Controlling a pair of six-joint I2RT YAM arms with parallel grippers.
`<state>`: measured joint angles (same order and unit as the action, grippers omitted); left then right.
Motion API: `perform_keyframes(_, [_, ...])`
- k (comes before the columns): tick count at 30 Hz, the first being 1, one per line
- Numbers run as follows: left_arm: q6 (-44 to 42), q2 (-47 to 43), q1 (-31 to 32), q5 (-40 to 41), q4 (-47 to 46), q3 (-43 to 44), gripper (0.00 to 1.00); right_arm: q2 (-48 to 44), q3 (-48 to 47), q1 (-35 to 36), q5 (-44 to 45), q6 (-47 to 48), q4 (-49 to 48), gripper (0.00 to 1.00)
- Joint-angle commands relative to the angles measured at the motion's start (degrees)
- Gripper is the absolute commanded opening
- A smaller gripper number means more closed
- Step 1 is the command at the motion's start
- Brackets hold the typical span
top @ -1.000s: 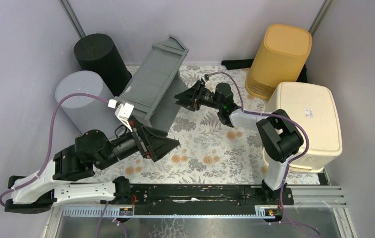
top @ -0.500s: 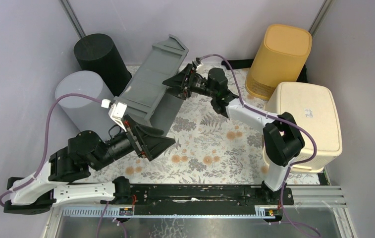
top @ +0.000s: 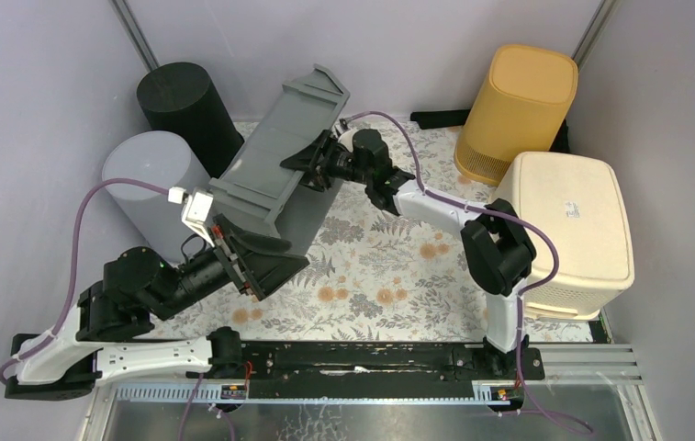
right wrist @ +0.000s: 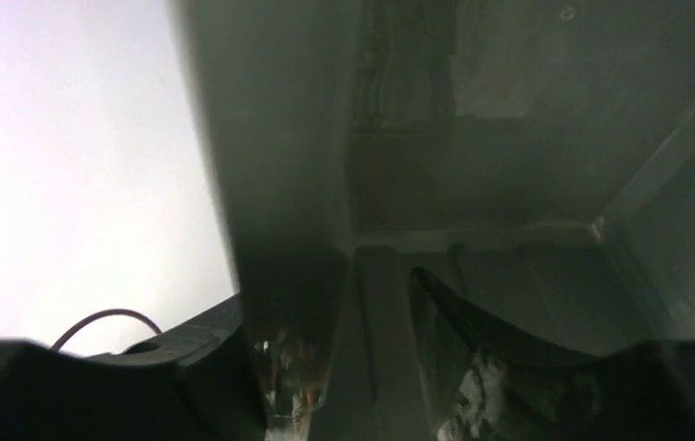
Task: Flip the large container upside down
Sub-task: Turn the container upside down at the center of the board.
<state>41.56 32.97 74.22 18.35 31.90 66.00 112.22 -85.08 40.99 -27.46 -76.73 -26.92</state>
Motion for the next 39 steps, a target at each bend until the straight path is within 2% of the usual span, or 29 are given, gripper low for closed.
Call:
perform_keyframes(1, [-0.34,-1.3,0.31,1.13,-0.69,-0.55,1.0,-0.05,-3.55,1.18,3.4,0.05,-1.12,0.5])
perform_keyframes(7, [-0.1,-1.98,0.31,0.86,-0.72,-0.9,1.0,1.95,-2.28,1.19,3.64,-4.06,-11.57,0.1])
perform_keyframes(9, [-0.08,-1.87,0.32,0.66,-0.61,-0.85,1.0,3.39,-2.45,1.19,2.16,-6.13,-16.7,0.01])
perform_keyframes(10, [-0.08,-1.83,0.32,0.57,-0.55,-0.75,1.0,4.16,-2.65,1.19,1.42,-6.95,-19.75,0.0])
perform_keyframes(14, [-0.08,-1.77,0.28,0.79,0.07,-0.39,1.0,6.57,-2.29,0.75,0.49,-9.32,-35.66,0.0])
perform_keyframes(15, [-0.08,-1.37,0.32,1.07,0.71,0.17,1.0,9.66,-2.54,-0.31,1.15,-14.0,-46.83,0.0])
perform_keyframes(16, [-0.01,-1.15,0.25,1.07,0.9,0.39,1.0,10.63,-2.29,-0.91,1.67,-16.02,-51.12,0.0])
perform_keyframes(22, [-0.12,0.07,0.29,1.38,1.41,1.25,1.0,12.86,2.6,-4.7,2.58,-24.01,-69.34,0.0])
perform_keyframes(29, [-0.6,2.97,0.32,2.35,1.43,1.93,1.0,9.12,16.48,-8.3,-2.73,-23.04,-70.58,0.01])
perform_keyframes(35, [-0.6,5.65,0.27,1.9,0.88,2.53,1.0,7.86,25.13,-9.78,-4.8,-22.23,-70.41,0.3])
perform_keyframes(39, [-0.36,6.41,0.31,1.66,-0.05,2.09,1.0,6.98,27.66,-10.25,-5.87,-21.53,-69.31,0.4])
